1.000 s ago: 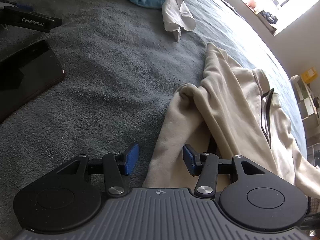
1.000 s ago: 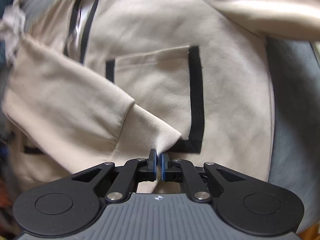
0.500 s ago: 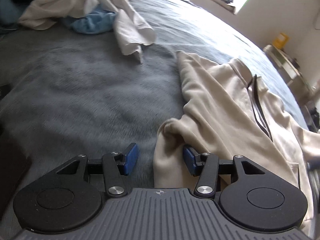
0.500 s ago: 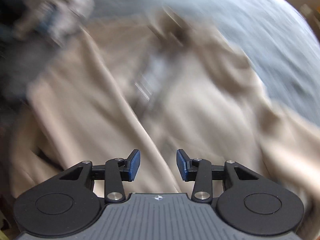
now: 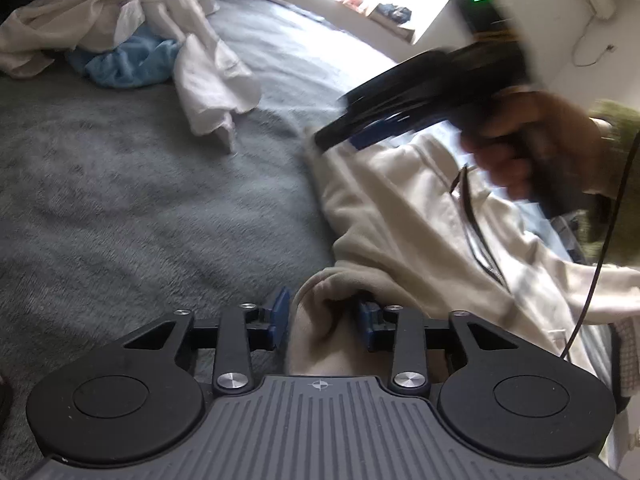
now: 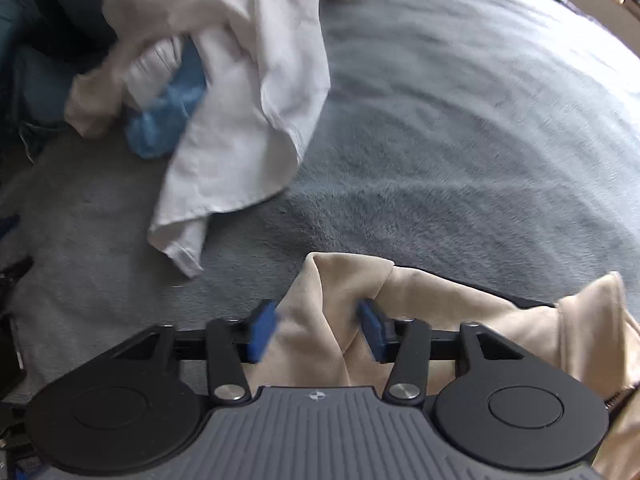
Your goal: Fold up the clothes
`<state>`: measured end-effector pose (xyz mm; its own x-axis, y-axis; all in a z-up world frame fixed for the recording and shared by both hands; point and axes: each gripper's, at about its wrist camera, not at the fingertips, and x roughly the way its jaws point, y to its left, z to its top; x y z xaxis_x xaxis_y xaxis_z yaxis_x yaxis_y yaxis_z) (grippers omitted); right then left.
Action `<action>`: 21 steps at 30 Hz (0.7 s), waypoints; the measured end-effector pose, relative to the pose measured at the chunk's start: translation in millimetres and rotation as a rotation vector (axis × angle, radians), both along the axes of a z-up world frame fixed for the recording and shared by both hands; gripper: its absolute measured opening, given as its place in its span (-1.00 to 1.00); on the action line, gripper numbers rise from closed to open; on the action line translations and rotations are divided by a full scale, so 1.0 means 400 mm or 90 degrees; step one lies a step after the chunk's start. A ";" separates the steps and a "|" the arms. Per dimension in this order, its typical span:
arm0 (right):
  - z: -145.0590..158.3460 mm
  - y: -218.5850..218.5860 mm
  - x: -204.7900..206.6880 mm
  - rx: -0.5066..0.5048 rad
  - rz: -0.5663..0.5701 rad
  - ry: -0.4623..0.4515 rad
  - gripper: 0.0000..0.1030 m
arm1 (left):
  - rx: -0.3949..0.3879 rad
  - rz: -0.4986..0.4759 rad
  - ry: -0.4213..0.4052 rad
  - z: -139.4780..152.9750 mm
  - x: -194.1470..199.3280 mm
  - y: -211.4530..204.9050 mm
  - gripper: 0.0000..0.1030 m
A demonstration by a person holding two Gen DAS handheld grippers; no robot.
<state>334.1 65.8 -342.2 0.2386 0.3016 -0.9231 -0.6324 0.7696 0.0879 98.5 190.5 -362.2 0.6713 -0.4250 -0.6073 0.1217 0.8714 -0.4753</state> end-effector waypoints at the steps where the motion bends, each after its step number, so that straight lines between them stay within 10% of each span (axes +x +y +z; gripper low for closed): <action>1: -0.002 -0.004 0.000 0.007 0.002 0.003 -0.52 | -0.004 -0.003 -0.010 0.004 -0.001 -0.001 -0.59; 2: 0.007 -0.019 -0.004 0.020 -0.005 -0.008 -0.79 | -0.005 -0.004 -0.021 0.007 -0.003 -0.002 -0.71; 10: 0.031 -0.198 -0.020 0.149 -0.194 -0.038 -0.88 | 0.000 0.083 -0.024 0.022 -0.060 -0.003 -0.86; 21: -0.075 -0.139 -0.015 0.173 -0.137 -0.080 -0.87 | 0.023 0.162 0.030 -0.013 -0.067 -0.002 -0.87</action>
<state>328.0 10.1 -372.3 0.4291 0.4627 -0.7757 -0.4779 0.8451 0.2397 71.6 189.6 -367.5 0.7249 -0.2231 -0.6517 -0.1252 0.8877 -0.4431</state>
